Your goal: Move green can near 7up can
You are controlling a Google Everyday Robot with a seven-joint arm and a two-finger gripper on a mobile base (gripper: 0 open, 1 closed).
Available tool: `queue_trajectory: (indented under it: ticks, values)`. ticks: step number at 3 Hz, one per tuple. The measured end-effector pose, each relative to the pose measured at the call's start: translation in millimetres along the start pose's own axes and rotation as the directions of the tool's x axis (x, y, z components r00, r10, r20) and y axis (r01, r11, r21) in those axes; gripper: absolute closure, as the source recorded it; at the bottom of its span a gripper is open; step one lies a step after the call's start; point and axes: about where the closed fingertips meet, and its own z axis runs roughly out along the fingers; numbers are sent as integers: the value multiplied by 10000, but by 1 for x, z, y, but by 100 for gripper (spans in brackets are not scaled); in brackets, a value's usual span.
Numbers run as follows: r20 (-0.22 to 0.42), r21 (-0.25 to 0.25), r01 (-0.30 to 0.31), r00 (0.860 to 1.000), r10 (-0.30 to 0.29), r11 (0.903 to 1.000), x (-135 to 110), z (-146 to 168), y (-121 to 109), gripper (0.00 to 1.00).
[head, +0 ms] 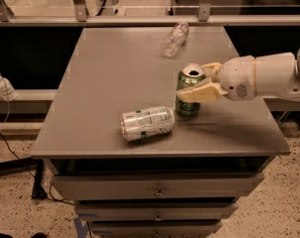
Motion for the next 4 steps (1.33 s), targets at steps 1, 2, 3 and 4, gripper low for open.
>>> queue_trajectory:
  ticks: [1,2,3,4]
  values:
    - [25,-267,35,10000,-34,9996,0,3,7,13]
    - [53,-471,29,10000,-26,9989,1,7,12,0]
    - [52,-526,20,10000,-17,9986,1,7,14,0]
    - [19,-322,110,9999,-110,9994,5,-5,10,0]
